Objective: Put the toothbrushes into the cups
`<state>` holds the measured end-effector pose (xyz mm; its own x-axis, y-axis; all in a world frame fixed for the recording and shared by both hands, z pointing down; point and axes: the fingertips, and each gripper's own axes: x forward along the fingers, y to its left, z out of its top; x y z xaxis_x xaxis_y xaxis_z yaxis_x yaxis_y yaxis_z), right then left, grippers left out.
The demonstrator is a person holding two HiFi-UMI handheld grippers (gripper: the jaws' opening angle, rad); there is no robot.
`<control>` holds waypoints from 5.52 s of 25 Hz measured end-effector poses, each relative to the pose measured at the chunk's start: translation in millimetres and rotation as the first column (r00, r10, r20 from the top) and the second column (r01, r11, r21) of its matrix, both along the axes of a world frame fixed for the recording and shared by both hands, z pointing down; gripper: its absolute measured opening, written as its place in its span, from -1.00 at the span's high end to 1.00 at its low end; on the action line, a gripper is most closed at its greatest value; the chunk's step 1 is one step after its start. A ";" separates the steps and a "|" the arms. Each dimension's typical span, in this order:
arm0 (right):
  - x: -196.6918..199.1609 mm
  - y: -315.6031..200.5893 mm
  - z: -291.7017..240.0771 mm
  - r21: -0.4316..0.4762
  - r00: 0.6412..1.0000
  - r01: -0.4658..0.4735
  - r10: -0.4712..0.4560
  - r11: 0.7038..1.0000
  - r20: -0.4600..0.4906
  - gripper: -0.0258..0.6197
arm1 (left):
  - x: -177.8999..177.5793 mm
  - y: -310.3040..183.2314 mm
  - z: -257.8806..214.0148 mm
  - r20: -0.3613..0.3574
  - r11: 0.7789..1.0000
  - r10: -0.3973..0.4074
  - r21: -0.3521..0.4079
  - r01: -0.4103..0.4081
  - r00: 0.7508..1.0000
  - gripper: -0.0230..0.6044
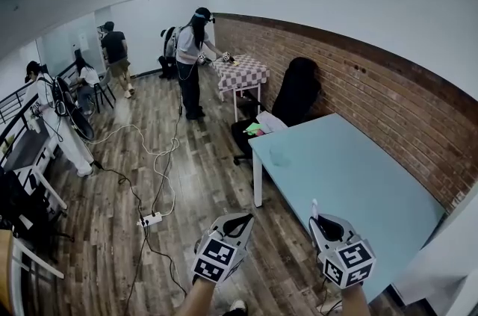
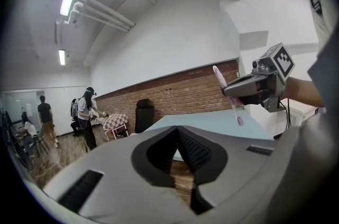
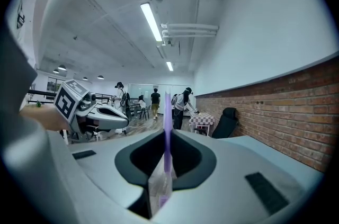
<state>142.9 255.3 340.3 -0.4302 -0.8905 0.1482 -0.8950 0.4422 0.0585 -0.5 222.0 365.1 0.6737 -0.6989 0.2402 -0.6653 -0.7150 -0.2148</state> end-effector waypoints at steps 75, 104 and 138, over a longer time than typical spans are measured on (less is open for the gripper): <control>-28.0 -476.9 56.6 -0.121 0.993 -0.117 0.115 0.986 -0.024 0.78 | -17.5 -474.9 56.5 -0.010 0.984 0.131 -0.119 -0.131 0.991 0.92; -6.0 -634.4 165.8 -0.282 0.999 0.033 -0.036 0.959 -0.005 0.78 | 17.6 -610.2 128.9 0.017 0.956 0.049 -0.289 -0.042 0.999 0.92; -0.3 -648.4 266.0 -0.421 0.998 0.060 -0.070 0.905 -0.008 0.78 | 22.5 -620.7 176.0 0.023 0.924 0.038 -0.381 -0.026 0.999 0.92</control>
<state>142.6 -393.1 606.3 -0.4773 -0.7139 0.5123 -0.8641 0.4874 -0.1259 22.0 -398.6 541.0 0.6826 -0.5294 0.5037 -0.6382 -0.7677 0.0580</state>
